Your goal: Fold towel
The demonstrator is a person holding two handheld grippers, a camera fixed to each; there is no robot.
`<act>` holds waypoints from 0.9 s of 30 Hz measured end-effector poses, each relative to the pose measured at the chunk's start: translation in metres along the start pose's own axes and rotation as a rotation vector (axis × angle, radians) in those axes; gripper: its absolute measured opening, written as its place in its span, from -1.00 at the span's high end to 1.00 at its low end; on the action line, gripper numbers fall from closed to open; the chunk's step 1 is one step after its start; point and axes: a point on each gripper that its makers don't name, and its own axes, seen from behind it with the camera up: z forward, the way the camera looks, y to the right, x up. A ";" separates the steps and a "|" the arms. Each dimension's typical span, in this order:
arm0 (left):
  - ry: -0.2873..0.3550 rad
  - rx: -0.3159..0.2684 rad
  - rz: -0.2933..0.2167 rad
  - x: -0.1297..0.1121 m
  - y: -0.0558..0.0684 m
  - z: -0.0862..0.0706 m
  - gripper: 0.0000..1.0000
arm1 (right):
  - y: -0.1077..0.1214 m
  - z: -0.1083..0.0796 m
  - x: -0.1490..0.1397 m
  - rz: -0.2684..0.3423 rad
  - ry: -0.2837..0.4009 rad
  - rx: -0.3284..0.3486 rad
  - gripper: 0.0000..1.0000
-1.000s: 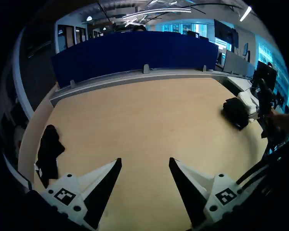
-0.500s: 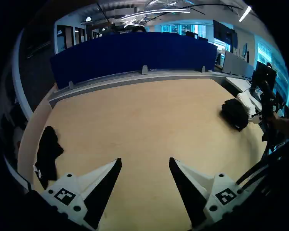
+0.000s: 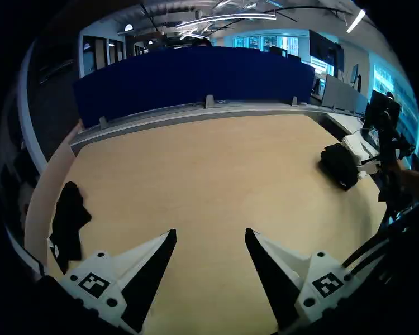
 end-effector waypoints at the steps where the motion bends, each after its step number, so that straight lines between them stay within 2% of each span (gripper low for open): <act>1: 0.000 0.002 0.000 0.000 -0.001 -0.001 -0.82 | -0.004 0.002 0.003 -0.002 0.003 0.007 -1.00; 9: -0.002 0.018 -0.004 -0.004 -0.006 -0.006 -0.82 | -0.027 0.015 0.011 -0.030 0.002 0.051 -1.00; 20: -0.008 0.030 -0.010 -0.008 -0.011 -0.007 -0.82 | -0.031 0.028 -0.010 -0.048 -0.042 0.063 -1.00; 23: -0.009 0.030 -0.011 -0.008 -0.010 -0.006 -0.82 | -0.030 0.028 -0.008 -0.047 -0.037 0.062 -1.00; 27: -0.008 0.030 -0.014 -0.007 -0.010 -0.005 -0.82 | -0.030 0.023 0.011 -0.042 0.000 0.066 -1.00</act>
